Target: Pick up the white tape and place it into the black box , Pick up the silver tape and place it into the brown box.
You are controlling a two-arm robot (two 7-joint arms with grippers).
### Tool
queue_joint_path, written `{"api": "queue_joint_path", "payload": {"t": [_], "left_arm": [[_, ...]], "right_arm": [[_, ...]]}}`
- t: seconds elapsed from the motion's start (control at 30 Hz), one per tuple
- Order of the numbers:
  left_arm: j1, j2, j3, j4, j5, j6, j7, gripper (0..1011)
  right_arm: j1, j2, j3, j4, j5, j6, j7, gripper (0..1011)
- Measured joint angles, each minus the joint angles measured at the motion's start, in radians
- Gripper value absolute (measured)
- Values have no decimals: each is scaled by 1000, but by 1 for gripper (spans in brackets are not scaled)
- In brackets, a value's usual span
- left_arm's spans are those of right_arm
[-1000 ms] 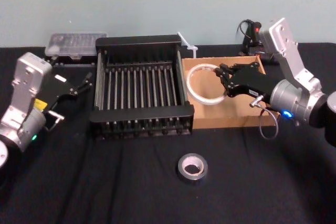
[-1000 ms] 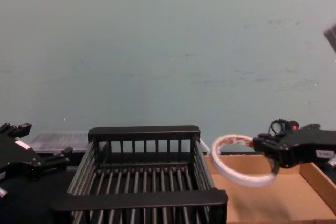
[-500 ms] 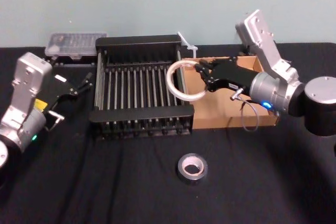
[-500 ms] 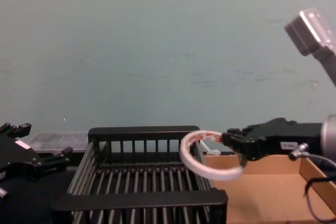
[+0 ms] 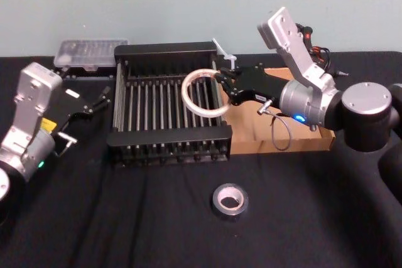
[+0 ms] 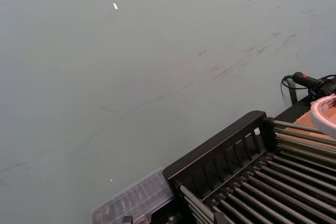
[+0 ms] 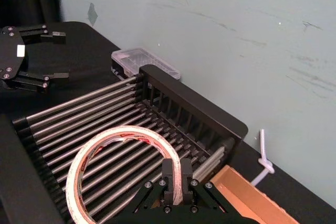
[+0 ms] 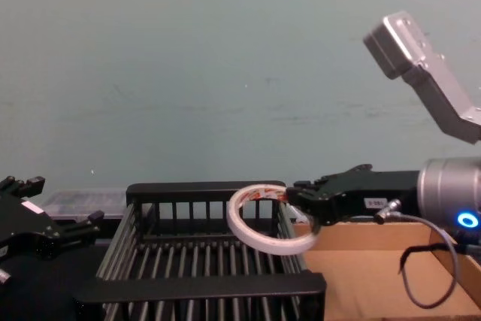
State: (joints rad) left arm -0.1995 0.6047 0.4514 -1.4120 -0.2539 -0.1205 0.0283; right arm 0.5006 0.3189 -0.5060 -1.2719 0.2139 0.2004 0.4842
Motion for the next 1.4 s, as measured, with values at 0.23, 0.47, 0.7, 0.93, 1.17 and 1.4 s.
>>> {"api": "queue_joint_path", "payload": {"t": [0.23,0.47,0.7,0.93,1.17,1.4], "left_arm": [[0,0,0,0,0,0,0,1001],[0,0,0,0,0,0,0,1001],[0,0,0,0,0,0,0,1001],[0,0,0,0,0,0,0,1001],[0,0,0,0,0,0,0,1001],[0,0,0,0,0,0,0,1001]], "right_arm": [[28,-23,-13,40,-5,-12,6,94],[48,-41,-23,71,-6,-25,14,94],[52,-46,-26,79,-8,-37,15,94],[52,-46,-26,78,-8,-36,15,94],[51,-45,-25,77,-8,-34,15,122],[51,-45,-24,76,-7,-33,15,307]]}}
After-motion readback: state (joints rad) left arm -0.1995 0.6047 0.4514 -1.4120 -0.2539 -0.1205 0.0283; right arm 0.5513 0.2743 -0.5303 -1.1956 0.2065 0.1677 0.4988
